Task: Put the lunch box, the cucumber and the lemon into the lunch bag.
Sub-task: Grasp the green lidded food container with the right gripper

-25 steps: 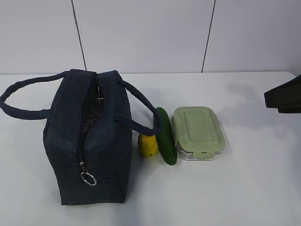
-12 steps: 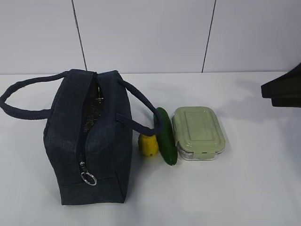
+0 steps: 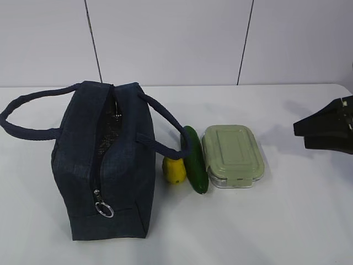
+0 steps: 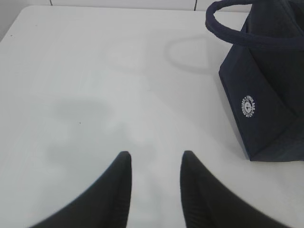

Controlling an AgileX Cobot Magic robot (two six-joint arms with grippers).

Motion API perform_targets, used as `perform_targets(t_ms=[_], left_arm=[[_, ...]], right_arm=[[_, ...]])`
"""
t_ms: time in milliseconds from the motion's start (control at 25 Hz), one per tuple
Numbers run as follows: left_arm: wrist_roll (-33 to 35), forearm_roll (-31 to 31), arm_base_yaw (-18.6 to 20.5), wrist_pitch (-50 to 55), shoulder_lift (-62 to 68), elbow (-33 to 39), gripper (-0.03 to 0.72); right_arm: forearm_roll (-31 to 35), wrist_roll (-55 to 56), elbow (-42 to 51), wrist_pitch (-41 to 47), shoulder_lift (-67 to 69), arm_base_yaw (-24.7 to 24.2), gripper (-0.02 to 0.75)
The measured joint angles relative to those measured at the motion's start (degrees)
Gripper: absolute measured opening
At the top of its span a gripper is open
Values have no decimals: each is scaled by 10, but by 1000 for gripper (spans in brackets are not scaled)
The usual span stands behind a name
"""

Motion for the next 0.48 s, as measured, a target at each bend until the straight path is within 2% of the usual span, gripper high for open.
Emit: perform_targets(t_ms=[200,480], left_arm=[[0,0,0,0,0,0,253],[0,0,0,0,0,0,253]], right_arm=[[2,-1,-8,-3,40,0,550],[11,-4,-40,-5,82,4,565]])
